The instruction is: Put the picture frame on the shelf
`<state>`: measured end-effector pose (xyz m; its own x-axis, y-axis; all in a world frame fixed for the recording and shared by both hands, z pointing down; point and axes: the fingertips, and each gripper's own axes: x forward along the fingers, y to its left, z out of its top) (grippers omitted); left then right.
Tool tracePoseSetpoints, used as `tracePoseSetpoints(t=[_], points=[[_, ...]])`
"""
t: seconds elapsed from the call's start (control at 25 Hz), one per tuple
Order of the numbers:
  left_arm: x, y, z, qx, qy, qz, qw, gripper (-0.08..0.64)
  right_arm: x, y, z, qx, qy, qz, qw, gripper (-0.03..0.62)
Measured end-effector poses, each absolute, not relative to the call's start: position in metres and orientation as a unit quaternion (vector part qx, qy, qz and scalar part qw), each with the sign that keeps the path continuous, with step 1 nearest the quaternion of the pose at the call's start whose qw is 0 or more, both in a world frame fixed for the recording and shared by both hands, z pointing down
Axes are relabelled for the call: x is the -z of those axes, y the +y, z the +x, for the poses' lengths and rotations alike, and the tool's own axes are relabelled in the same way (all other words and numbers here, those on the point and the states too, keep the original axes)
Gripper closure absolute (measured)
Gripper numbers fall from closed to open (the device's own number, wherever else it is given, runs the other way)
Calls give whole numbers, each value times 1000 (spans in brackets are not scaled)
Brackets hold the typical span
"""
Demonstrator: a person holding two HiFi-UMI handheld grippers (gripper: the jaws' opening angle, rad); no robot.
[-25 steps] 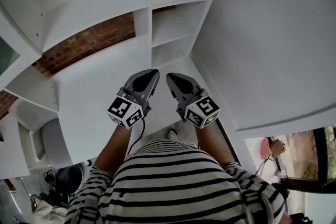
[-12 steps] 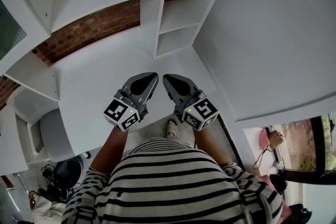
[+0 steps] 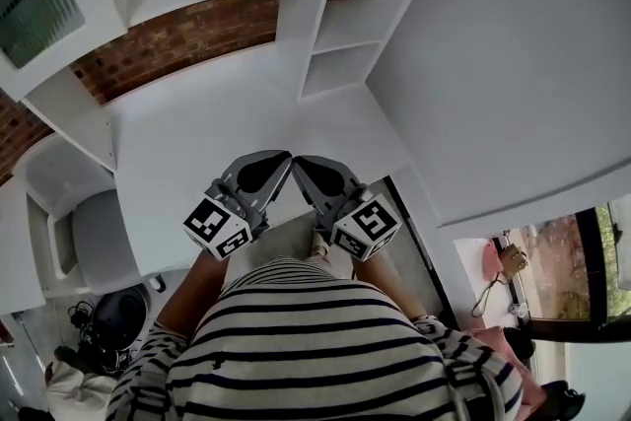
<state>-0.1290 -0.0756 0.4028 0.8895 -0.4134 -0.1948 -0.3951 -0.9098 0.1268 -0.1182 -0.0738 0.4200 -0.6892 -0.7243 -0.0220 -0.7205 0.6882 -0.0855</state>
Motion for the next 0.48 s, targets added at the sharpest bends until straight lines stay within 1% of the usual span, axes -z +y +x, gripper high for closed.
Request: tracePoseSetpoints(t=[0.2, 0.32, 0.4, 0.48], points=[[-396, -48, -144, 128, -192, 971, 57, 552, -407, -44, -136, 28, 921, -386, 45, 586], [-389, -26, -149, 151, -164, 972, 73, 552, -407, -22, -153, 18, 927, -373, 22, 586], [-384, -11, -150, 153, -145, 975, 62, 554, -411, -11, -166, 9, 929, -371, 2, 586], [-382, 0, -153, 144, -137, 979, 37, 552, -414, -3, -175, 7, 927, -374, -7, 586]])
